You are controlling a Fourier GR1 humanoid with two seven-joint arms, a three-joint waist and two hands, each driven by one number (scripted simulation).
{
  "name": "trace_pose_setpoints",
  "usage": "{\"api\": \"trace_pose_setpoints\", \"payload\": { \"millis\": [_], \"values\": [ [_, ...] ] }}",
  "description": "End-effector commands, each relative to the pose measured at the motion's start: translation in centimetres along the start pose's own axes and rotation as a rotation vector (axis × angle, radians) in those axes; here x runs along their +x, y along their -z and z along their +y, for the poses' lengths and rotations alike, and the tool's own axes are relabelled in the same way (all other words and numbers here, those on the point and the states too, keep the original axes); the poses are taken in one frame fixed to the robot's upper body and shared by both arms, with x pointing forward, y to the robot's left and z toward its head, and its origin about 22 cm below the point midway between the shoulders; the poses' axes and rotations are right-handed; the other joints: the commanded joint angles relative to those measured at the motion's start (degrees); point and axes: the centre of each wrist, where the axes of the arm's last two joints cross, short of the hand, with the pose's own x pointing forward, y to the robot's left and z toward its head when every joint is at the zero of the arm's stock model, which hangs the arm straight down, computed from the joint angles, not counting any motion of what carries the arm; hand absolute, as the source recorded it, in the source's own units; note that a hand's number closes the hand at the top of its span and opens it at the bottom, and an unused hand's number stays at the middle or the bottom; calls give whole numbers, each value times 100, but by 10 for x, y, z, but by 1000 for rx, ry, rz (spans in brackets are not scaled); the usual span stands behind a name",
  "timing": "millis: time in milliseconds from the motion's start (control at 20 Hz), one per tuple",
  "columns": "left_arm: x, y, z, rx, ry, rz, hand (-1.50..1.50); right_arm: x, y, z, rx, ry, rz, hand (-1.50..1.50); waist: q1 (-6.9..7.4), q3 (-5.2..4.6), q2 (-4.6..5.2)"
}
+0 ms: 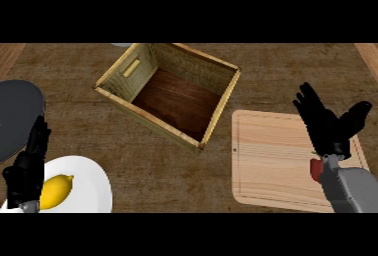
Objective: Pick the bell pepper from the cutting board and place it in the basket
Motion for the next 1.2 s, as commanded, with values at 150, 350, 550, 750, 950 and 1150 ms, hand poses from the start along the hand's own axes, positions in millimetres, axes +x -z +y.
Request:
{"api": "trace_pose_setpoints", "payload": {
  "millis": [150,350,550,750,950,1150],
  "values": [
    [27,21,0,-111,-55,41,0,105,14,-38,251,-108,-441,150,-123,-10,-121],
    [30,19,-23,-228,-125,94,0,139,-1,-9,632,-556,-594,150,-103,-36,-120],
    [45,34,-19,-240,-147,121,0,94,-27,26,710,-689,-801,-150,-217,-10,-132],
    [59,51,-14,-252,-157,128,0,57,-60,62,549,-747,-859,-150,-192,-30,-147],
    [50,59,1,-243,-155,149,0,109,-88,77,466,-841,-684,-150,-160,-45,-161],
    [53,56,-8,-234,-147,166,0,134,-89,66,380,-1172,-518,-150,-189,-62,-211]
  ]
}}
